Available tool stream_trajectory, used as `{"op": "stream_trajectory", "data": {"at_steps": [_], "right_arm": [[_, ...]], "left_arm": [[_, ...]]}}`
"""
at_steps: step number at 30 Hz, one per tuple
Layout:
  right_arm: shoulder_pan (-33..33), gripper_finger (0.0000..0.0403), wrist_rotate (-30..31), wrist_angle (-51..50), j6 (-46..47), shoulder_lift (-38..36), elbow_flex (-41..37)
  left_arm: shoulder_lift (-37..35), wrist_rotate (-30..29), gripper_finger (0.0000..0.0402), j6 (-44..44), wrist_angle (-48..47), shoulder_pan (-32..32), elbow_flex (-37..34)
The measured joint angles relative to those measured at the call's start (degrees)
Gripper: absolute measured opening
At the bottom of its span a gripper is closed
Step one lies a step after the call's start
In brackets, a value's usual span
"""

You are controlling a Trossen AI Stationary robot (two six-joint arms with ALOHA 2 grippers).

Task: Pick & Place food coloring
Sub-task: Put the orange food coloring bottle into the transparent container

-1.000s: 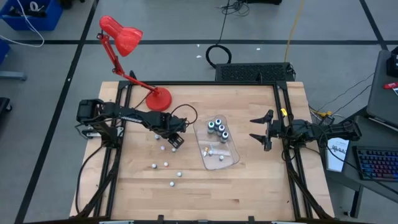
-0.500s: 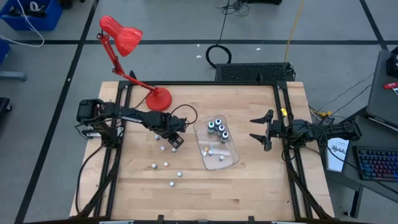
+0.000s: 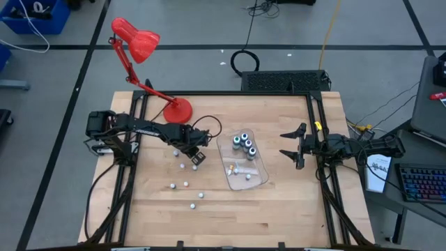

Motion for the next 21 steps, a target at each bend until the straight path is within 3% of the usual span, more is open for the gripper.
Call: {"op": "stream_trajectory", "data": {"at_steps": [6,11,15,21], "right_arm": [[0.0,0.0295,0.0,0.0,0.0,0.0,0.0],[0.0,0.0295,0.0,0.0,0.0,0.0,0.0],[0.0,0.0295,0.0,0.0,0.0,0.0,0.0],[0.0,0.0295,0.0,0.4,0.0,0.1,0.0]], "left_arm": [[-0.6,1.3,0.0063,3.9,-6.7,-0.3,8.3],[-0.2,0.7,0.0063,8.2,-17.0,-1.6,24.0],[1.7,-3.5,0.0063,10.1,-23.2,-3.2,36.7],[10.7,-6.7,0.0063,13.5,-30.2,-4.9,51.4]]}}
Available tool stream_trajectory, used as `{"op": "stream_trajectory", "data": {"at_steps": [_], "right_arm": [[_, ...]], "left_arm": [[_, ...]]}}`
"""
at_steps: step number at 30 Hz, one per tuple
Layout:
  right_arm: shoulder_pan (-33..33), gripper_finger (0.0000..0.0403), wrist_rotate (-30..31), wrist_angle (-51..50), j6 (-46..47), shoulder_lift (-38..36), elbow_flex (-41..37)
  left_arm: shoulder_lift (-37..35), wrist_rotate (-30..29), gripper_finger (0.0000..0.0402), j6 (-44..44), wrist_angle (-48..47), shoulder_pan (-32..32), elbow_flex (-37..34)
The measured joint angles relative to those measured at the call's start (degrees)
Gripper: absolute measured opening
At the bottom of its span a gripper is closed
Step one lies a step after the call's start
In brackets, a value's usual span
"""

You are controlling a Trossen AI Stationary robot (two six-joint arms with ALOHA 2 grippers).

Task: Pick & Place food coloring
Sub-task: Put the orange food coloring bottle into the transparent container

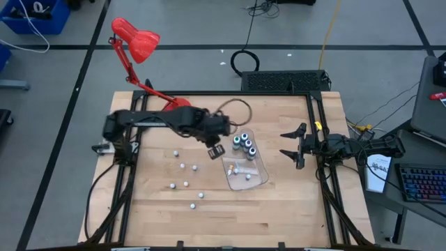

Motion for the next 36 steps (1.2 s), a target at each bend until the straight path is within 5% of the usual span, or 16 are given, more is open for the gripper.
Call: {"op": "stream_trajectory", "data": {"at_steps": [6,12,36], "right_arm": [[0.0,0.0295,0.0,0.0,0.0,0.2,0.0],[0.0,0.0295,0.0,0.0,0.0,0.3,0.0],[0.0,0.0295,0.0,-0.1,0.0,0.3,0.0]], "left_arm": [[12.1,6.9,0.0063,9.4,0.0,-0.8,8.8],[18.7,9.0,0.0063,12.8,1.9,-0.7,10.4],[28.5,7.5,0.0063,14.4,9.6,0.2,9.5]]}}
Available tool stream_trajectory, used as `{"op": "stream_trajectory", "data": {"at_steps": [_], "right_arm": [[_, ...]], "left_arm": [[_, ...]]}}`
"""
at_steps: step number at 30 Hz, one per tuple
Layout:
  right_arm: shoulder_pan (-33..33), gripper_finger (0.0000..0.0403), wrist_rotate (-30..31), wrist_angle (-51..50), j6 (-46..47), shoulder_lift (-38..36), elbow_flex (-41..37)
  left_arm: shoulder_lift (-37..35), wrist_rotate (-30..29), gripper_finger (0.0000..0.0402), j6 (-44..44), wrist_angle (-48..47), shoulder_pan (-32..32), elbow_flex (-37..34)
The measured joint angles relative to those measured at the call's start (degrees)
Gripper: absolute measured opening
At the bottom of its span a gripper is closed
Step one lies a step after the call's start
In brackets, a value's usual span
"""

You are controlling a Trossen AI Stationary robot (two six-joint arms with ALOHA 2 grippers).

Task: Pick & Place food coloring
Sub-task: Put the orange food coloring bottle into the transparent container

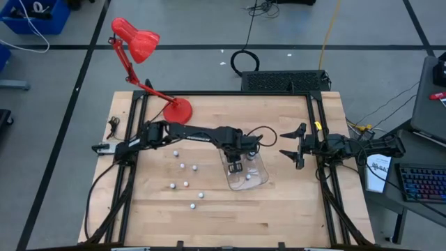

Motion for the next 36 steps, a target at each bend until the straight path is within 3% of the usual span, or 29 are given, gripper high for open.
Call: {"op": "stream_trajectory", "data": {"at_steps": [36], "right_arm": [[0.0,0.0295,0.0,0.0,0.0,0.0,0.0]], "left_arm": [[-0.5,2.6,0.0063,-0.1,3.2,-1.3,-1.7]]}}
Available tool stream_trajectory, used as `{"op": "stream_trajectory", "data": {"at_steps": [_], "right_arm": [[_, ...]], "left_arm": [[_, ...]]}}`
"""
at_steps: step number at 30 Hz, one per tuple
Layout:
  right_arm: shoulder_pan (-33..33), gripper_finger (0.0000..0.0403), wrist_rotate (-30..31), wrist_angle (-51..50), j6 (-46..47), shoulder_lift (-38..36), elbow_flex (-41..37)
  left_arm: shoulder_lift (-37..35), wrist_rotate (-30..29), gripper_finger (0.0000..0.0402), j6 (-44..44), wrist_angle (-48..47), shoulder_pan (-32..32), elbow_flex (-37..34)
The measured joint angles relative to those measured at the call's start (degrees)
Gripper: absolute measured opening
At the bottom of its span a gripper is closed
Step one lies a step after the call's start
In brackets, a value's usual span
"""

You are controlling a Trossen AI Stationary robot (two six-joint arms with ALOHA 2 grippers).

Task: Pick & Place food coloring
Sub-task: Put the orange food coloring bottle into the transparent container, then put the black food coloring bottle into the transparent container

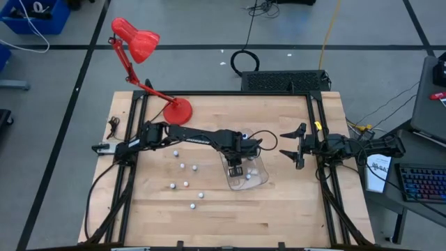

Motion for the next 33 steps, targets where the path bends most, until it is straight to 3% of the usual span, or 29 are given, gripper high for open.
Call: {"op": "stream_trajectory", "data": {"at_steps": [9,16,21,33], "right_arm": [[0.0,0.0295,0.0,0.0,0.0,0.0,0.0],[0.0,0.0295,0.0,0.0,0.0,0.0,0.0],[0.0,0.0295,0.0,0.0,0.0,0.0,0.0],[0.0,0.0295,0.0,0.0,0.0,0.0,0.0]], "left_arm": [[0.0,3.0,0.0066,-0.9,0.0,0.0,0.0],[-0.1,2.9,0.0170,-2.3,0.0,0.0,0.0],[-0.1,2.8,0.0206,-2.5,0.1,0.0,0.0],[-3.6,0.0,0.0195,-2.8,-0.4,0.2,0.0]]}}
